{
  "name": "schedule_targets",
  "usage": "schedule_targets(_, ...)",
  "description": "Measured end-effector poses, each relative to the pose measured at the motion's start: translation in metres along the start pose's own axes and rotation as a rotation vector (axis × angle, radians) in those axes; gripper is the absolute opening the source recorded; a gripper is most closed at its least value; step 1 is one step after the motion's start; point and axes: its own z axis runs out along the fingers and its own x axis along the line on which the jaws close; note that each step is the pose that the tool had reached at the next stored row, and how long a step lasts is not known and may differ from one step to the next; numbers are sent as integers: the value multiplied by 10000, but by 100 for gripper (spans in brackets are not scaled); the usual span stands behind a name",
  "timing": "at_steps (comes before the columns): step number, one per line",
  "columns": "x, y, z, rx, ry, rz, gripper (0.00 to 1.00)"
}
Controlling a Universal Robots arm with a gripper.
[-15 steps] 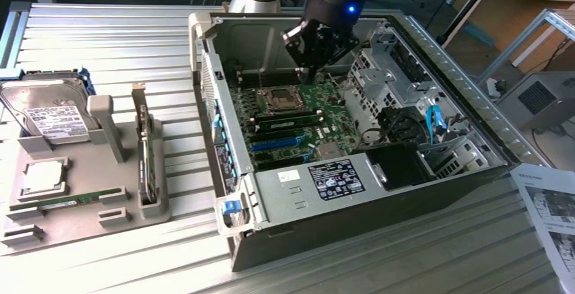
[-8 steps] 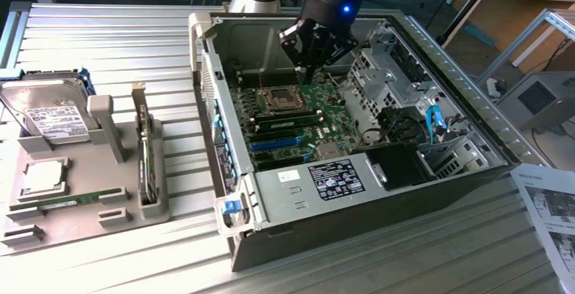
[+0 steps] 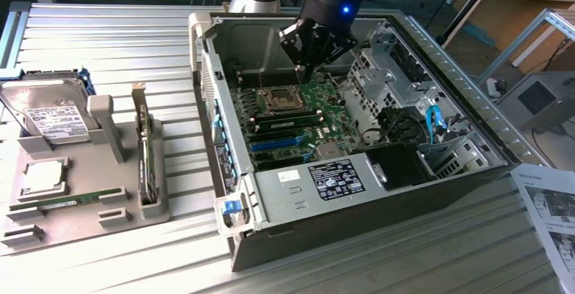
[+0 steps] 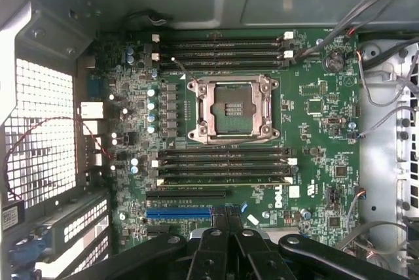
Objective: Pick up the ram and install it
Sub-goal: 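Press down the ram until it locks into place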
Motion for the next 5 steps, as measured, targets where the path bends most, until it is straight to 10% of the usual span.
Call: schedule_targets(5,0,0,0,-1,1,-1,11)
